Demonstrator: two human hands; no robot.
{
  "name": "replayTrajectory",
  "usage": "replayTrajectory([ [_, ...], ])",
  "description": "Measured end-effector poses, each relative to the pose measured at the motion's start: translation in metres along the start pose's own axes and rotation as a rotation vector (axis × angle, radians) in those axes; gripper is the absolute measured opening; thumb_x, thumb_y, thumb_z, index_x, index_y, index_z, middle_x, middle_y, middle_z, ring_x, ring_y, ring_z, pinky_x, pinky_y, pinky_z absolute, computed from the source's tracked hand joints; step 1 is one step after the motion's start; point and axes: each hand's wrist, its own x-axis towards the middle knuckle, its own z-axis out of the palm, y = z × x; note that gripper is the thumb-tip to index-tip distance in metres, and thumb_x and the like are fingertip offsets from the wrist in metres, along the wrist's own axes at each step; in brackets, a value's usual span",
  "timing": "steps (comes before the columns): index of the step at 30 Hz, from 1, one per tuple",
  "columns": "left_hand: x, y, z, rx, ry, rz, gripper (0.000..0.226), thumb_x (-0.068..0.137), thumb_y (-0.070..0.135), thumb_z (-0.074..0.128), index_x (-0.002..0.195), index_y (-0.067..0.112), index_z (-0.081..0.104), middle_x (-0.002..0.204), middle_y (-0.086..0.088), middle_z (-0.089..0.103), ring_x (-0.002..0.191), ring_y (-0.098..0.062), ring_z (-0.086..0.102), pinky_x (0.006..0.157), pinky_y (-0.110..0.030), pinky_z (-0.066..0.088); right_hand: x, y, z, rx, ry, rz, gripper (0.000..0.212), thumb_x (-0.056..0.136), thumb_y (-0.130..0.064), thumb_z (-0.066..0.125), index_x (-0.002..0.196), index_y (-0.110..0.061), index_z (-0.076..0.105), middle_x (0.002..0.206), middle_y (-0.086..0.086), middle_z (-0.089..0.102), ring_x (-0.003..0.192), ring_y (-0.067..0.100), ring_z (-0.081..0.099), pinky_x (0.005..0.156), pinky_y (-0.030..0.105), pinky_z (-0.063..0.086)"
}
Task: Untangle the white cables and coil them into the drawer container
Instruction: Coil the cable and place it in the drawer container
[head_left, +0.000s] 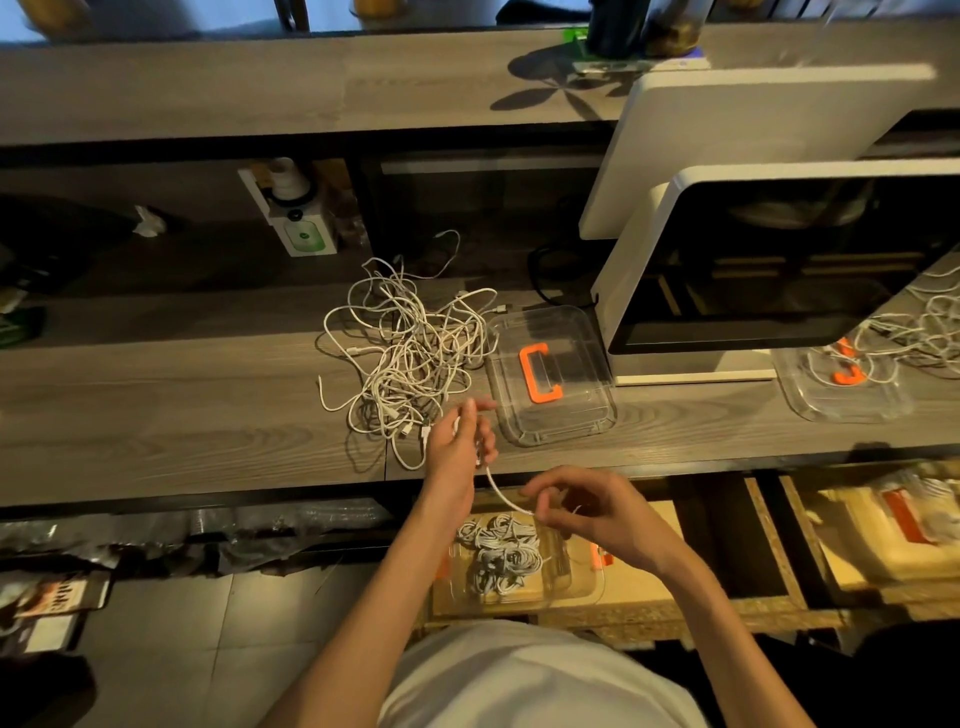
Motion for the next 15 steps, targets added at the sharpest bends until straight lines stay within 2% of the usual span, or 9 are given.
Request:
replayTrajectory([
  [2, -0.004, -0.003, 0.004, 0.226, -0.063, -0.02, 0.035, 0.108, 0.03, 0.044, 0.101, 0.003, 0.065, 0.068, 0.001, 0.047, 0.057, -0.008, 0.042, 0.048, -0.019, 0.033, 0.002, -0.006, 0.004, 0.096, 0.023, -0.028, 0.023, 0.09, -0.014, 0.078, 0.111, -0.015, 0.071, 0.094, 0.006, 0.075, 0.083, 0.024, 0.069, 0.072, 0.029, 0.057],
  [5, -0.011, -0.003, 0.009, 0.402, -0.177, -0.175, 0.048, 0.103, 0.047, 0.047, 0.098, 0.004, 0.067, 0.072, -0.002, 0.054, 0.064, -0.014, 0.048, 0.056, -0.024, 0.037, 0.008, -0.008, 0.005, 0.195, 0.166, -0.052, 0.022, 0.087, -0.013, 0.08, 0.104, -0.009, 0.068, 0.094, 0.007, 0.076, 0.075, 0.024, 0.064, 0.068, 0.025, 0.051],
  [7, -0.015, -0.002, 0.01, 0.408, -0.274, -0.307, 0.057, 0.099, 0.06, 0.045, 0.096, 0.007, 0.065, 0.071, -0.003, 0.057, 0.061, -0.014, 0.05, 0.051, -0.022, 0.036, 0.013, -0.008, 0.003, 0.2, 0.275, -0.063, 0.022, 0.085, -0.012, 0.081, 0.102, -0.007, 0.067, 0.096, 0.006, 0.077, 0.078, 0.036, 0.068, 0.073, 0.036, 0.053],
  [8, -0.017, -0.002, 0.009, 0.384, -0.355, -0.363, 0.059, 0.097, 0.066, 0.043, 0.094, 0.011, 0.063, 0.068, -0.002, 0.055, 0.057, -0.012, 0.047, 0.047, -0.02, 0.032, 0.016, -0.007, 0.002, 0.174, 0.318, -0.064, 0.024, 0.083, -0.014, 0.082, 0.101, -0.007, 0.067, 0.095, 0.005, 0.077, 0.081, 0.037, 0.069, 0.075, 0.042, 0.053],
  [9, -0.019, -0.001, 0.01, 0.358, -0.446, -0.398, 0.06, 0.095, 0.07, 0.041, 0.091, 0.015, 0.062, 0.067, -0.002, 0.053, 0.056, -0.011, 0.044, 0.046, -0.019, 0.029, 0.018, -0.007, 0.001, 0.139, 0.353, -0.066, 0.025, 0.082, -0.017, 0.083, 0.099, -0.007, 0.068, 0.095, 0.005, 0.077, 0.083, 0.032, 0.071, 0.077, 0.043, 0.054],
  [11, -0.023, -0.001, 0.011, 0.34, -0.588, -0.407, 0.059, 0.094, 0.071, 0.042, 0.09, 0.015, 0.064, 0.068, -0.002, 0.051, 0.058, -0.011, 0.042, 0.046, -0.017, 0.027, 0.021, -0.007, -0.002, 0.085, 0.391, -0.073, 0.029, 0.079, -0.025, 0.082, 0.098, -0.008, 0.068, 0.093, 0.005, 0.076, 0.083, 0.016, 0.072, 0.077, 0.038, 0.056],
  [15, -0.022, 0.002, 0.009, 0.438, -0.677, -0.295, 0.049, 0.093, 0.056, 0.053, 0.097, 0.008, 0.066, 0.068, 0.002, 0.051, 0.061, -0.01, 0.044, 0.047, -0.014, 0.035, 0.023, -0.008, -0.011, 0.094, 0.352, -0.079, 0.022, 0.085, -0.02, 0.077, 0.102, -0.007, 0.068, 0.088, 0.009, 0.075, 0.086, 0.019, 0.074, 0.079, 0.03, 0.06],
])
